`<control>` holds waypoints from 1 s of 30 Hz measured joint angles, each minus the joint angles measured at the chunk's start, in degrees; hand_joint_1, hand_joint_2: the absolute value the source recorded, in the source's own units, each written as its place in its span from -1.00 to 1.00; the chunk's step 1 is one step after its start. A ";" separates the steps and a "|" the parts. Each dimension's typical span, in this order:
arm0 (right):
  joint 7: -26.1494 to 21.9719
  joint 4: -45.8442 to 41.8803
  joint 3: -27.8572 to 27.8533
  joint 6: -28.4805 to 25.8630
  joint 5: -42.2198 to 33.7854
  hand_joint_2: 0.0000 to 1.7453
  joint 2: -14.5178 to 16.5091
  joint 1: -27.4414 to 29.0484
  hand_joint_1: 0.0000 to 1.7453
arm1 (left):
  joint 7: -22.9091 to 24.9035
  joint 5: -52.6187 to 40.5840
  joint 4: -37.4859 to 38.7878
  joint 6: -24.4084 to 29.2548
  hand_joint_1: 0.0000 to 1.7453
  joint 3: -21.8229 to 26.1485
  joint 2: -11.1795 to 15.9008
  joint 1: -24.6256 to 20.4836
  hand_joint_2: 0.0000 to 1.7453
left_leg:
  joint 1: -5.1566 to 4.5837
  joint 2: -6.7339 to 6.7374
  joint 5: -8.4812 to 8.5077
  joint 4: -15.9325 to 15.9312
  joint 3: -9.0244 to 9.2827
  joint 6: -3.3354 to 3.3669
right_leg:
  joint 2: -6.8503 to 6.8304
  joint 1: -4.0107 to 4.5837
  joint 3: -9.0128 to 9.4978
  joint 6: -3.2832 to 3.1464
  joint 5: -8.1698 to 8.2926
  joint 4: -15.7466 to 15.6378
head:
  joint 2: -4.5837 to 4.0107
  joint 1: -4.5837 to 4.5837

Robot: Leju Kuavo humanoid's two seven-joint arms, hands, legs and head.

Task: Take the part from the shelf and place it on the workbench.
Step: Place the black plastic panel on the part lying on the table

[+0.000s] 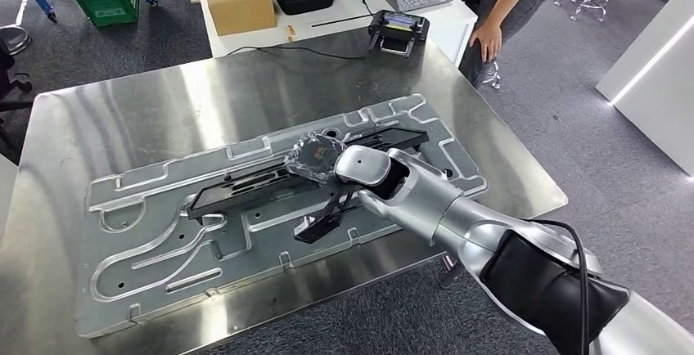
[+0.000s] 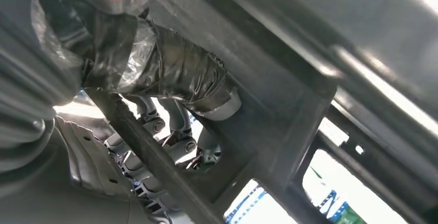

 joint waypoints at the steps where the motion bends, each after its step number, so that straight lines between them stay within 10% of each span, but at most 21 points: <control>1: -0.04 0.17 0.28 -0.02 -0.04 0.00 0.15 0.08 0.00 | -0.03 -0.01 -0.01 -0.08 -1.00 0.01 0.00 -0.04 -0.50 | -0.04 0.01 -0.03 0.02 0.02 0.06 | 0.00 -0.03 0.02 0.09 0.00 -0.01 | 0.00 0.00; 3: -0.09 0.50 0.74 0.01 -0.10 -1.00 0.37 0.26 -1.00 | -0.03 -0.09 -0.01 -0.22 -1.00 0.01 0.00 -0.06 0.50 | -0.09 0.01 -0.02 0.05 0.04 0.14 | 0.00 -0.09 0.05 0.30 0.06 -0.03 | 0.00 0.00; 4: -0.17 0.66 0.98 0.04 -0.14 -1.00 0.46 0.41 -1.00 | -0.03 -0.19 -0.01 -0.28 -1.00 0.01 0.00 -0.05 1.00 | -0.10 0.00 0.01 0.06 0.04 0.18 | 0.00 -0.10 0.06 0.38 0.10 -0.03 | 0.00 0.00; 5: -0.27 0.81 1.29 0.09 -0.18 -1.00 0.56 0.62 -1.00 | -0.02 -0.33 0.00 -0.38 -1.00 0.01 0.00 -0.04 1.00 | -0.11 -0.01 0.03 0.08 0.03 0.21 | -0.01 -0.10 0.07 0.48 0.14 -0.03 | 0.00 -0.01; 9: -0.34 1.21 2.27 0.21 -0.37 -1.00 0.99 1.39 -1.00 | 0.12 -0.50 0.01 -0.68 -1.00 0.02 -0.02 0.10 -1.00 | -0.10 -0.04 0.07 0.12 0.01 0.26 | -0.04 -0.10 0.07 0.63 0.20 -0.03 | 0.01 -0.01; 30: 10.86 -18.78 -0.51 -5.46 5.33 -1.00 -6.76 1.93 -1.00 | 1.56 1.70 -0.01 1.22 -1.00 2.73 -0.31 0.39 -1.00 | -0.20 -0.04 -0.12 0.39 -0.05 0.37 | -0.03 -0.30 0.03 0.94 0.02 0.04 | -0.01 -0.02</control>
